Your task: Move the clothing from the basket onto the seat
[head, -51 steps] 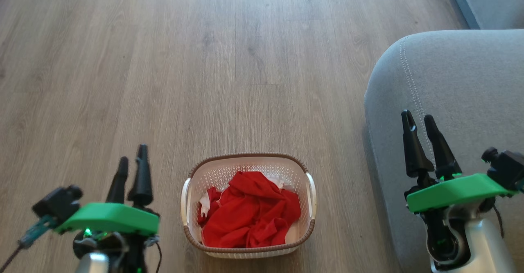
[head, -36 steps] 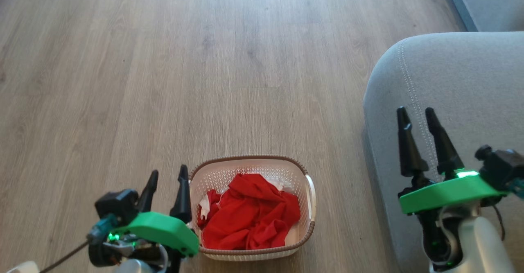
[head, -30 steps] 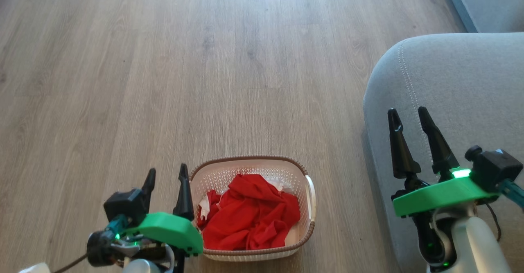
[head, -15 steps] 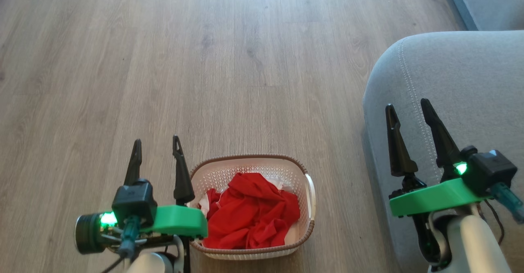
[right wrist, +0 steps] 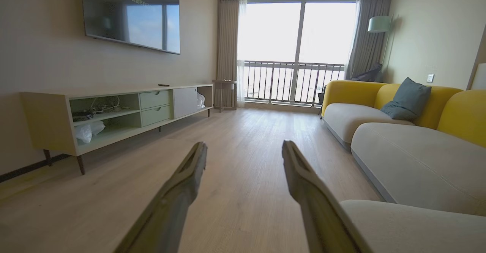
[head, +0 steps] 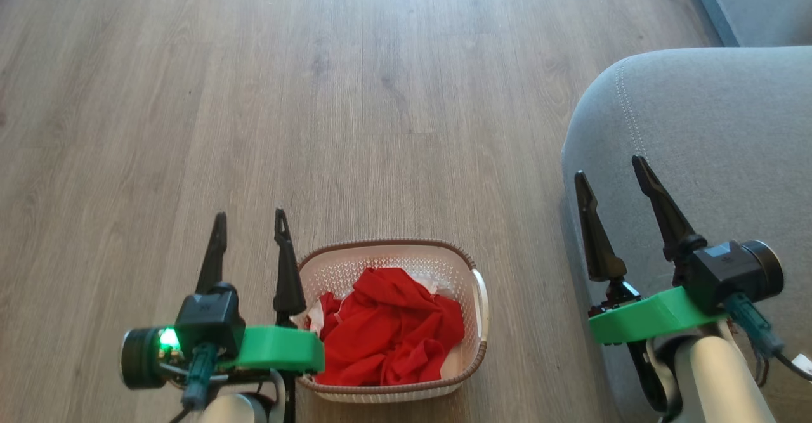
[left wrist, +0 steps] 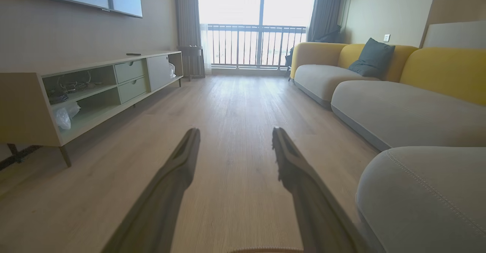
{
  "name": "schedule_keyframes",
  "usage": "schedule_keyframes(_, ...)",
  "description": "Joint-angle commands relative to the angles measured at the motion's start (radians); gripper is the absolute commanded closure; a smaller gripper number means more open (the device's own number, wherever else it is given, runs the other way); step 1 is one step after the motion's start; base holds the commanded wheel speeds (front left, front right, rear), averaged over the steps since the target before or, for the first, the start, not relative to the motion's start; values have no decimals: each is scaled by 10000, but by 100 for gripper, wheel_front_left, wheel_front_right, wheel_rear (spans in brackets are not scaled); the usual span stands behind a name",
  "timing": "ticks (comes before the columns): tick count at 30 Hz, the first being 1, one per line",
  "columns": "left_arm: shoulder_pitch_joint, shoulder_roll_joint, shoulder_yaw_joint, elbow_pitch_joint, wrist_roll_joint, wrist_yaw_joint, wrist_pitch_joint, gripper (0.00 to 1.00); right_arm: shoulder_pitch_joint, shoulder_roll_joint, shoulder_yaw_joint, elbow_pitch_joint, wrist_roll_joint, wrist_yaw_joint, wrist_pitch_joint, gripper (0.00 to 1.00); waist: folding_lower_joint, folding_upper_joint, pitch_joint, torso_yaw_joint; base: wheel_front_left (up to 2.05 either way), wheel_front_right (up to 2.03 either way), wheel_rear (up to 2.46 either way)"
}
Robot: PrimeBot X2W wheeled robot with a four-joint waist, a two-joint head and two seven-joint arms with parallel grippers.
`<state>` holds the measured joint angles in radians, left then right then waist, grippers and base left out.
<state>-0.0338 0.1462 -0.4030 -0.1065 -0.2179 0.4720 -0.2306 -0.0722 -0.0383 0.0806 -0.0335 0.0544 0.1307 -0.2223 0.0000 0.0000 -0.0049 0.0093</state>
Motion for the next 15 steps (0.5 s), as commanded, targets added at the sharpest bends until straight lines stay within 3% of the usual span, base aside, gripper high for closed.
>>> schedule_keyframes(1,-197,-106,453,-230,235,-187,-114,0,-457,-112,194,-310,-280,0,-194,0,0,0,4,-9,0,0,0)
schedule_keyframes(3,-58,-411,825,-35,455,-911,-202,0,-411,-116,144,-135,-588,0,-283,0,0,0,8,-35,0,0,0)
schedule_keyframes(4,-58,-411,825,-35,455,-911,-202,0,-411,-116,144,-135,-588,0,-283,0,0,0,8,-35,0,0,0)
schedule_keyframes(9,158,-815,1492,660,576,-2358,-312,0,-341,-120,-56,383,-765,0,-394,0,0,0,10,-105,0,0,0)
schedule_keyframes(15,302,-948,1807,1631,589,-3370,-312,0,-355,-120,20,1189,-767,0,-394,0,0,0,-23,-220,0,0,0)
